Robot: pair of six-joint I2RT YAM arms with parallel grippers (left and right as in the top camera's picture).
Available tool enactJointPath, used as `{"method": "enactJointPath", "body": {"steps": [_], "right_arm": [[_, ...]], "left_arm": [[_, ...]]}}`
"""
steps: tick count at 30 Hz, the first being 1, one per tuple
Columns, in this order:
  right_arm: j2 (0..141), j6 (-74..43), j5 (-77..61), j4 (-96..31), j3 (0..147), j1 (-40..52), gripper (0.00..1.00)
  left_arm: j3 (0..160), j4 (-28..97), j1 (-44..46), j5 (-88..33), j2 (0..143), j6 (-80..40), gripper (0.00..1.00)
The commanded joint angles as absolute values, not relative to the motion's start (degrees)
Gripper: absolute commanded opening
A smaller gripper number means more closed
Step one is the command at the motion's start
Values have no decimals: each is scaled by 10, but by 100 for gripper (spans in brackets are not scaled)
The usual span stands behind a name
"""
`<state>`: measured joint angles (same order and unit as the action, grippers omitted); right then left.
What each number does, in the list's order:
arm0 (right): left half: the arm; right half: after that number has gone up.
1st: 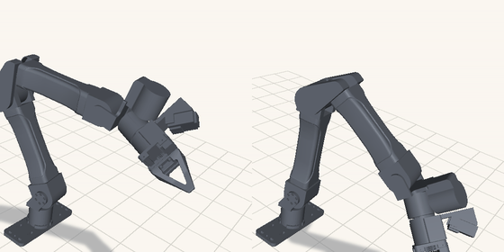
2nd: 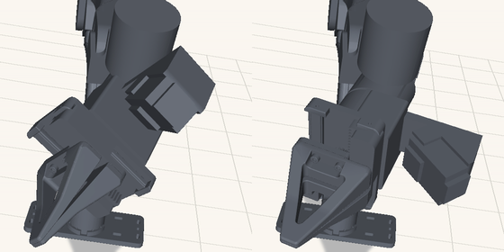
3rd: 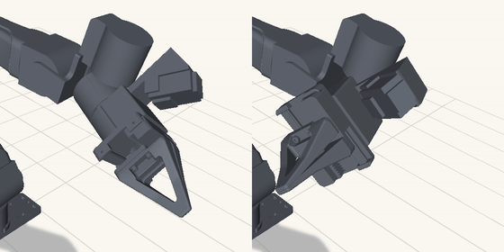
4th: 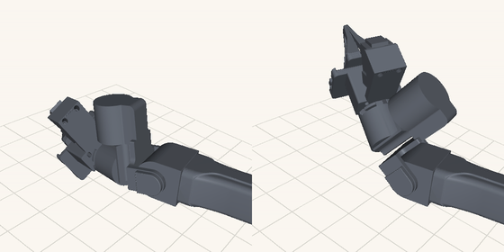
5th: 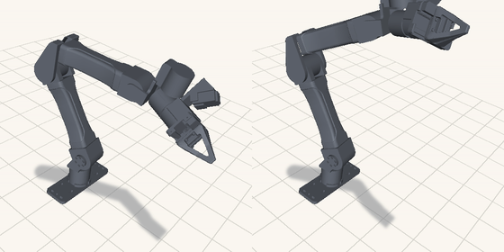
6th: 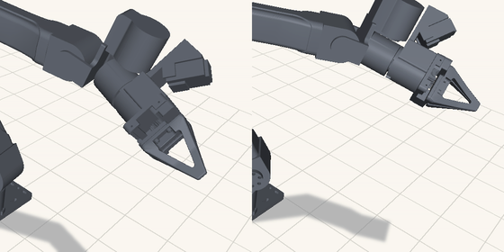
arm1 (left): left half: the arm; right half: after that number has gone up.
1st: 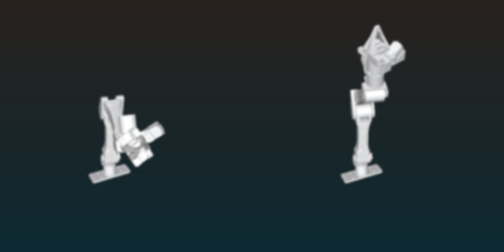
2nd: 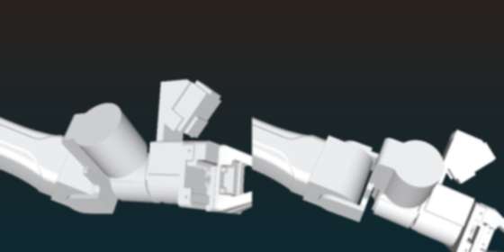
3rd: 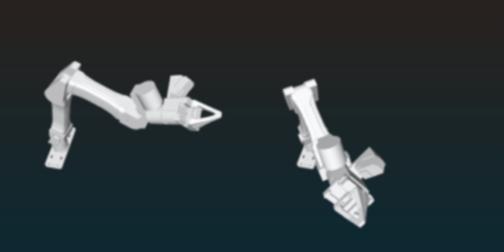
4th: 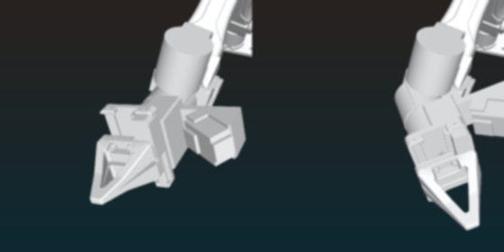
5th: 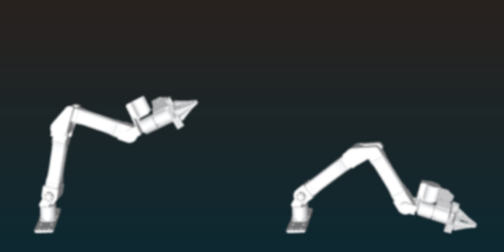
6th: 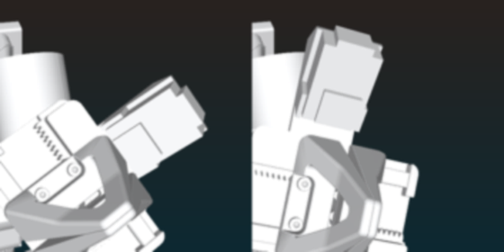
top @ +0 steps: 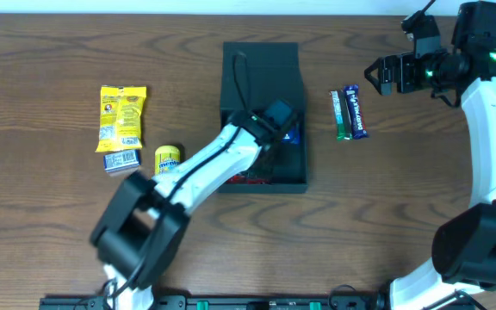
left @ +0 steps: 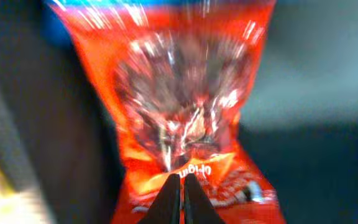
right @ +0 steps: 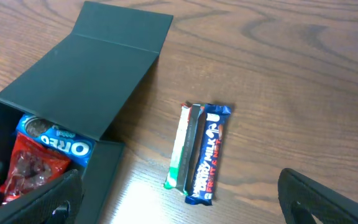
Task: Pack container
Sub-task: 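Lower and release the red bag beside the Oreo pack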
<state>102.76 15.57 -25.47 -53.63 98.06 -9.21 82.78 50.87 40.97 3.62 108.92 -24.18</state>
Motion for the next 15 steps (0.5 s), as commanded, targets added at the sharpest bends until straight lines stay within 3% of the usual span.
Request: {"method": "enactJointPath", "body": {"steps": [1,15], "right_arm": [[1035,150,-259,-533,981,-97,99],[1035,150,-259,-534,981,-97,99]], "left_arm": [[828,496,408,92,1035,-249,6],[827,482,408,59,1159,-246,6]]}}
